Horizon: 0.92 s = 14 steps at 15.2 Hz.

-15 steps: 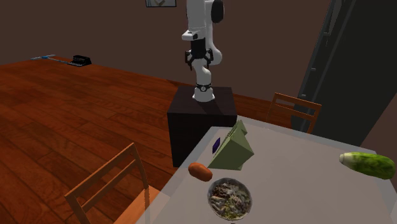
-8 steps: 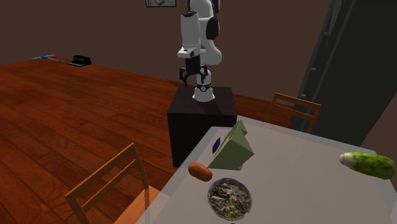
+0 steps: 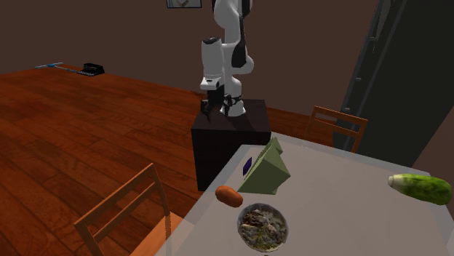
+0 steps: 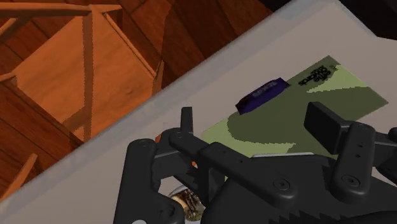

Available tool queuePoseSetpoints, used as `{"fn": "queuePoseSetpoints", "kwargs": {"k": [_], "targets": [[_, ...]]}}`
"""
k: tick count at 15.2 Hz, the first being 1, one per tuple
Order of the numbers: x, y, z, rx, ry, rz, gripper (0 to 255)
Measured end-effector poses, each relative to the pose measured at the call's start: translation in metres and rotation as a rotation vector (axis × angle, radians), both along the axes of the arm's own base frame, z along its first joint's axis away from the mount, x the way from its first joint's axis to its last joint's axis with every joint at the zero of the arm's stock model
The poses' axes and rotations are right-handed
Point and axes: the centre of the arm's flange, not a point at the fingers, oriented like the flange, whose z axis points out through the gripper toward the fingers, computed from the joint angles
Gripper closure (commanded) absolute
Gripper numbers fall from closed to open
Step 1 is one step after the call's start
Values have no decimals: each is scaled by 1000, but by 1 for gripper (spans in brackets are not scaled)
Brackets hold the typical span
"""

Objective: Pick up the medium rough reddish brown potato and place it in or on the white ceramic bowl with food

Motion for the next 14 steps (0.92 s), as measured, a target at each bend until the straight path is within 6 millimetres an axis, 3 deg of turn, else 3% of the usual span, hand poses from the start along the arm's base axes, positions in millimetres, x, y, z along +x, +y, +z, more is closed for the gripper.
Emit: {"fn": "queuePoseSetpoints", "kwargs": {"k": [5,14], "targets": [[41,-4,-49,1,-30,125,0],[122,7,-135,1,-83,355,0]]}}
